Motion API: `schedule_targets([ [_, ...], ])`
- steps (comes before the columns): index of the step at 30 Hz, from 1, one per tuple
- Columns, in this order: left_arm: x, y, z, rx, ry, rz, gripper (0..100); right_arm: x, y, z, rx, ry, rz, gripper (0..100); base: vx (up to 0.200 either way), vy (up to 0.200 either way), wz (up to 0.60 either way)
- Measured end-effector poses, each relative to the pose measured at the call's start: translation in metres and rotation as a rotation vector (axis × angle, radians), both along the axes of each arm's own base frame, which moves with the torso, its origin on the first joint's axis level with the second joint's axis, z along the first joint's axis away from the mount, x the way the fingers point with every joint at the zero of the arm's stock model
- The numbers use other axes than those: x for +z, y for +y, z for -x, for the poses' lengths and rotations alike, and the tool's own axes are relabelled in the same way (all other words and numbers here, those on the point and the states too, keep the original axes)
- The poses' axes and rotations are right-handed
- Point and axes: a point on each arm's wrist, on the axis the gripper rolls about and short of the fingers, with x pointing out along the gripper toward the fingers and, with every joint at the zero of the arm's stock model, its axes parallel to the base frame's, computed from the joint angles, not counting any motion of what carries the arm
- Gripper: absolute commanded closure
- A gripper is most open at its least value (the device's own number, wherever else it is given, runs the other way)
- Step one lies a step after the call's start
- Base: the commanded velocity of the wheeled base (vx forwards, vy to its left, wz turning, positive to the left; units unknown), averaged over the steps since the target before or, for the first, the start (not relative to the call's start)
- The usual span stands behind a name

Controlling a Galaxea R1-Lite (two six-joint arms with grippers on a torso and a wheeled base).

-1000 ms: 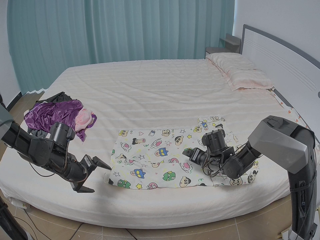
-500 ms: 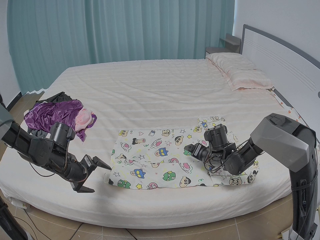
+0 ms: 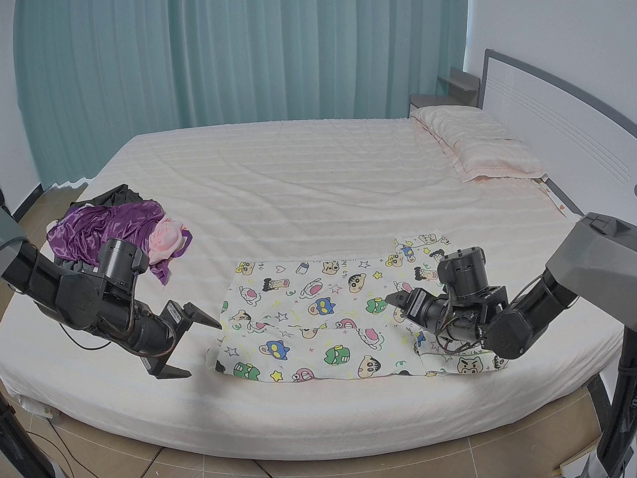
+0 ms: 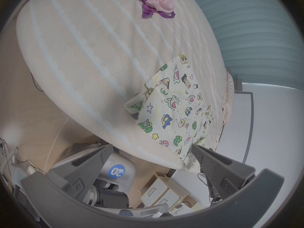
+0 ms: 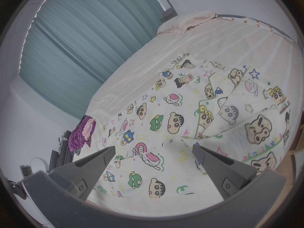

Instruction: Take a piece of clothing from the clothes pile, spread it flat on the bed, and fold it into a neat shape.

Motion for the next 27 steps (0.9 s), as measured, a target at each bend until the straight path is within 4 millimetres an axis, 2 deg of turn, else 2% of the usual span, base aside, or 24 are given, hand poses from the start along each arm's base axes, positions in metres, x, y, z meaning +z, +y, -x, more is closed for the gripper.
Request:
schedule_targets([
  [4,0.0,0.0,0.0,0.002,0.0,0.001,0,0.006,-0.008,0.014,-0.001,-0.015,-0.006,0,0.2,0.0,0.0],
  [7,0.0,0.0,0.0,0.003,-0.001,0.002,0,0.009,-0.013,0.022,-0.005,-0.015,-0.005,0,0.0,0.0,0.0],
  [19,0.001,-0.001,0.001,-0.011,-0.002,0.031,0,0.013,-0.021,0.023,-0.022,-0.022,-0.009,0,0.0,0.0,0.0],
  [27,0.001,-0.004,0.001,-0.012,0.002,0.037,0,0.014,-0.023,0.026,-0.027,-0.019,-0.009,0,0.0,-0.2,0.0],
])
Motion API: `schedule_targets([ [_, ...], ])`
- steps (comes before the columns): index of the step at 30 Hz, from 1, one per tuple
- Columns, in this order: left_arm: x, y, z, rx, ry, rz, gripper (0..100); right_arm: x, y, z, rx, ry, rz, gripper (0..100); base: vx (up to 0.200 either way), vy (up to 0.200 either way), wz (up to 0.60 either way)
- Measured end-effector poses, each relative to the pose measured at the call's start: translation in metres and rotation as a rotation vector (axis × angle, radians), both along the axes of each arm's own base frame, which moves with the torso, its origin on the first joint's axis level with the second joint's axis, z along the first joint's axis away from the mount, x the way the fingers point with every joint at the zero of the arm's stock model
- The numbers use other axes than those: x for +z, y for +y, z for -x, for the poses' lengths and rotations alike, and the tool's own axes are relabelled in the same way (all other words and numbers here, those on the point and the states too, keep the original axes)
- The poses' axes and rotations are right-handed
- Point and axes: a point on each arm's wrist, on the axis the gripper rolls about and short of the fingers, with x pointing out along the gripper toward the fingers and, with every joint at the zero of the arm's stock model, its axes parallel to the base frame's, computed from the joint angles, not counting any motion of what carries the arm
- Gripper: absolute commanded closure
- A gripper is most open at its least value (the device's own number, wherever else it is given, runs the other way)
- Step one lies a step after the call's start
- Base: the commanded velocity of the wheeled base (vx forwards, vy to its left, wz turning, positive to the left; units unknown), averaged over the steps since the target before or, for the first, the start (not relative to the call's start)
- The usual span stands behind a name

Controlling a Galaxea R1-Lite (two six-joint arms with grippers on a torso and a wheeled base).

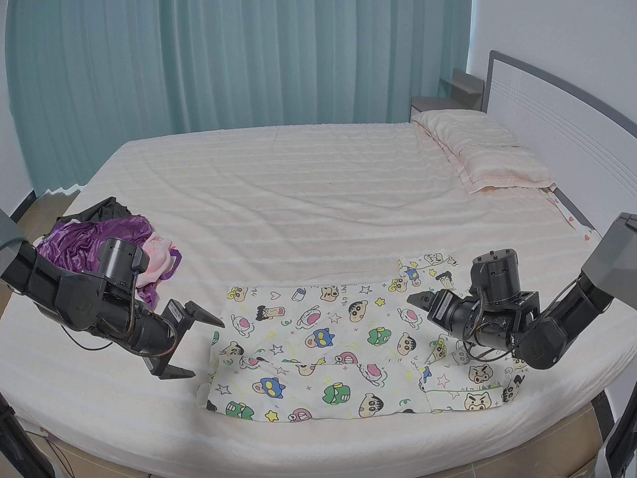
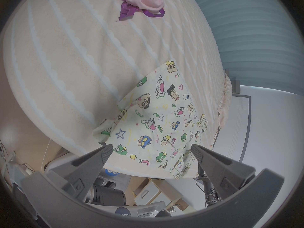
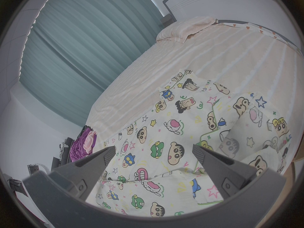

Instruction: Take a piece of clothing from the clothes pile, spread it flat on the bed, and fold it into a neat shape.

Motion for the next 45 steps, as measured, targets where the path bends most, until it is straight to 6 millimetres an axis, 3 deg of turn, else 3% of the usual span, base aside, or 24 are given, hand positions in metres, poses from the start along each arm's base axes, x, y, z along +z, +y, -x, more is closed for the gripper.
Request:
schedule_targets([
  [6,0.0,-0.001,0.0,-0.003,0.0,-0.001,0,-0.002,-0.002,0.003,-0.003,0.013,0.004,0,0.0,-0.2,0.0],
  [18,0.002,0.0,0.0,0.028,0.011,0.014,0,-0.004,-0.006,0.005,-0.01,0.014,0.006,0,0.0,0.0,0.0],
  [25,0.006,0.002,-0.004,0.045,-0.037,0.034,0,-0.005,-0.006,0.005,-0.01,0.017,0.008,0,0.2,0.0,0.0],
  [45,0.012,0.004,-0.009,0.107,-0.109,-0.061,0,-0.002,-0.011,0.016,-0.008,0.026,0.016,0,0.0,0.0,0.0],
])
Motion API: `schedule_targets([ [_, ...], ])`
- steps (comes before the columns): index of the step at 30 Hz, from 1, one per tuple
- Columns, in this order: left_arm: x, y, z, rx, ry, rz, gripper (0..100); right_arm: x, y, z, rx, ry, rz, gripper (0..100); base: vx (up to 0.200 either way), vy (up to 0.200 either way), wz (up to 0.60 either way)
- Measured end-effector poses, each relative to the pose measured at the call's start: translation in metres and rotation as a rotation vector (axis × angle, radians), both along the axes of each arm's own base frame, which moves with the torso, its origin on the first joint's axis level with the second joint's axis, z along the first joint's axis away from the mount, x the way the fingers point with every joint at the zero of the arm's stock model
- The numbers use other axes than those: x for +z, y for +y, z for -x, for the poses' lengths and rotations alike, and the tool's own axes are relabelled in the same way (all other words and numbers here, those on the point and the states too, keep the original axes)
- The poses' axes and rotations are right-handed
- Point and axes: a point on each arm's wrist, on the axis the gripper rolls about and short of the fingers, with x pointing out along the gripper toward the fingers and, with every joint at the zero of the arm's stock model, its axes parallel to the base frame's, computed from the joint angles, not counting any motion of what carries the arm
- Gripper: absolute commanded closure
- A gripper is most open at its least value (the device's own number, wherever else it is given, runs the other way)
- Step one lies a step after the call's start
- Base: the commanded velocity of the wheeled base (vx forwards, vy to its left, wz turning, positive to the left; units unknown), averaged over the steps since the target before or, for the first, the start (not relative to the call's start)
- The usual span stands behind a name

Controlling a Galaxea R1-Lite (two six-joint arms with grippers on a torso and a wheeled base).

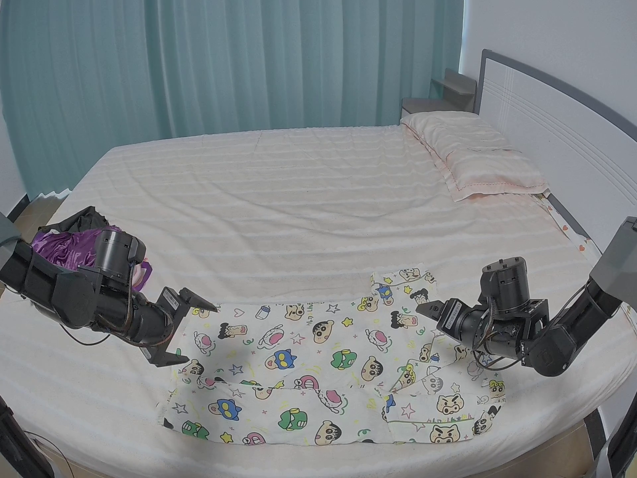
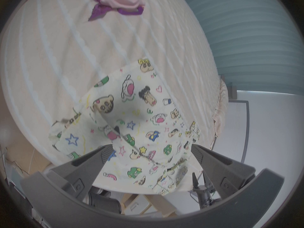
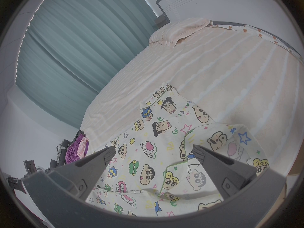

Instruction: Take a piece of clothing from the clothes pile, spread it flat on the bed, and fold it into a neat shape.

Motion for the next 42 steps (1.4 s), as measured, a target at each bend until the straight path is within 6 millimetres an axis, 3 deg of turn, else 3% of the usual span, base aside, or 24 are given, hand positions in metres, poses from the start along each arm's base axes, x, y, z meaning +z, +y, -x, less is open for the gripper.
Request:
schedule_targets([
  [8,0.008,0.001,-0.009,-0.064,-0.144,-0.121,0,0.002,-0.005,0.01,-0.003,0.009,0.001,0,0.0,0.0,0.0],
  [16,0.004,0.014,-0.016,-0.257,-0.253,-0.314,0,0.001,-0.007,0.015,-0.003,0.02,0.005,0,0.0,0.0,0.0],
  [21,-0.01,0.025,-0.031,-0.336,-0.267,-0.378,0,0.0,-0.006,0.017,0.002,0.025,0.008,0,0.0,0.0,0.0],
  [26,-0.022,0.036,-0.054,-0.406,-0.305,-0.333,0,-0.001,-0.005,0.018,0.007,0.03,0.011,0,0.0,0.0,0.0],
  [42,-0.066,0.049,-0.115,-0.395,-0.291,-0.336,0,-0.009,-0.006,0.018,0.007,0.056,0.022,0,0.0,0.0,0.0],
])
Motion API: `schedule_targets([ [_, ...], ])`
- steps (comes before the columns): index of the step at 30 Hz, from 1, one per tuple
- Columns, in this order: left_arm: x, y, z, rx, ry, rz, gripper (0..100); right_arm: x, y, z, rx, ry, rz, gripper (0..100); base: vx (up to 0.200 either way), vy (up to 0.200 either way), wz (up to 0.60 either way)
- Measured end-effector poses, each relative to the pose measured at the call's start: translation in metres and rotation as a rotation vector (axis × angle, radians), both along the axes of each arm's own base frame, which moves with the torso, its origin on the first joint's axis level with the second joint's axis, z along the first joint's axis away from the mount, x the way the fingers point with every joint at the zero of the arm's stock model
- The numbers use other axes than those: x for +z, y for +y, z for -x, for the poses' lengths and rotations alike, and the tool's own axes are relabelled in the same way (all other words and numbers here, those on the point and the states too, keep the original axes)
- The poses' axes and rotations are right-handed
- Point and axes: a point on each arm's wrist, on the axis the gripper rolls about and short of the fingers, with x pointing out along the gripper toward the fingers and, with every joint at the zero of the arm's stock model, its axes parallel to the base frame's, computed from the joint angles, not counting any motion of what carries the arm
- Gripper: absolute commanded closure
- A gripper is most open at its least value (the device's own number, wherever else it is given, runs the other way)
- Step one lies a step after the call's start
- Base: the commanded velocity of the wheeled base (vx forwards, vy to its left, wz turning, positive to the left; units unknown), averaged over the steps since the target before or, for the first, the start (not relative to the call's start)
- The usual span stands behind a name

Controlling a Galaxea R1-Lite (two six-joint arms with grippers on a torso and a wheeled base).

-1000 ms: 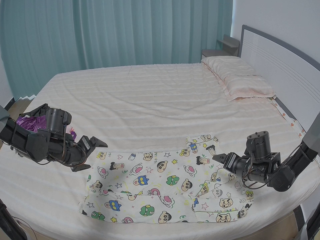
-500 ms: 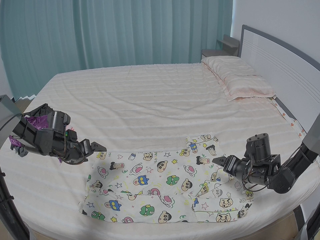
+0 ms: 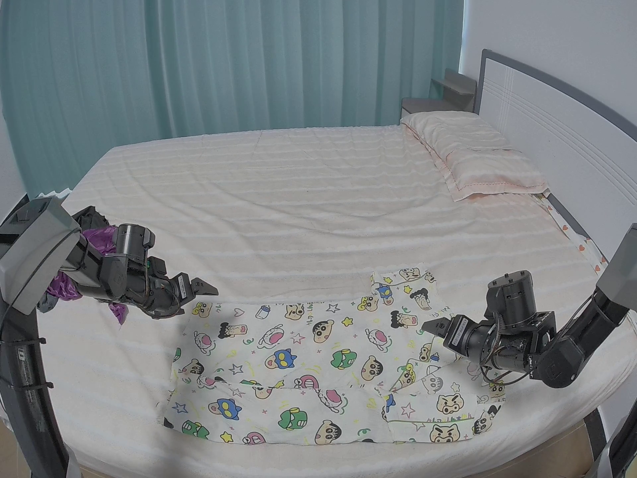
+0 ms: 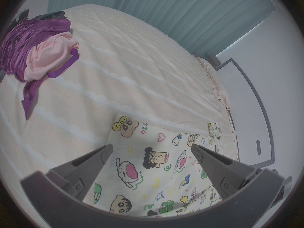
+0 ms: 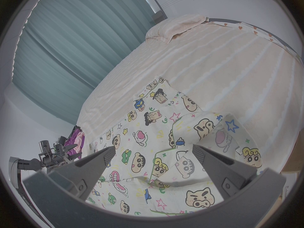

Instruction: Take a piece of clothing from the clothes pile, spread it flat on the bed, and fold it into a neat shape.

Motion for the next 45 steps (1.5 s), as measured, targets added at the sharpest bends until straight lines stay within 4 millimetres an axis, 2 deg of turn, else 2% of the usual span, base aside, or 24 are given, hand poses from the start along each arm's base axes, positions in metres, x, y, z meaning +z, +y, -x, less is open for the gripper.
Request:
schedule_targets([
  [6,-0.017,0.005,-0.011,0.021,0.013,-0.021,0,-0.003,-0.001,-0.001,-0.005,0.011,0.004,0,0.0,0.0,0.0],
  [22,-0.047,0.005,-0.037,0.023,0.017,-0.022,0,-0.005,-0.001,-0.003,-0.009,0.003,0.001,0,0.0,0.0,0.0],
  [34,-0.057,0.0,-0.038,-0.037,0.04,0.059,0,-0.003,-0.004,-0.007,-0.021,-0.016,-0.011,0,0.0,0.0,0.0],
  [35,-0.058,0.0,-0.038,-0.042,0.043,0.065,100,-0.003,-0.005,-0.007,-0.024,-0.016,-0.011,0,0.0,0.0,0.0],
  [45,-0.06,-0.004,-0.035,-0.057,0.059,0.078,100,0.004,-0.03,-0.025,-0.056,-0.04,-0.032,0,0.0,0.0,0.0],
])
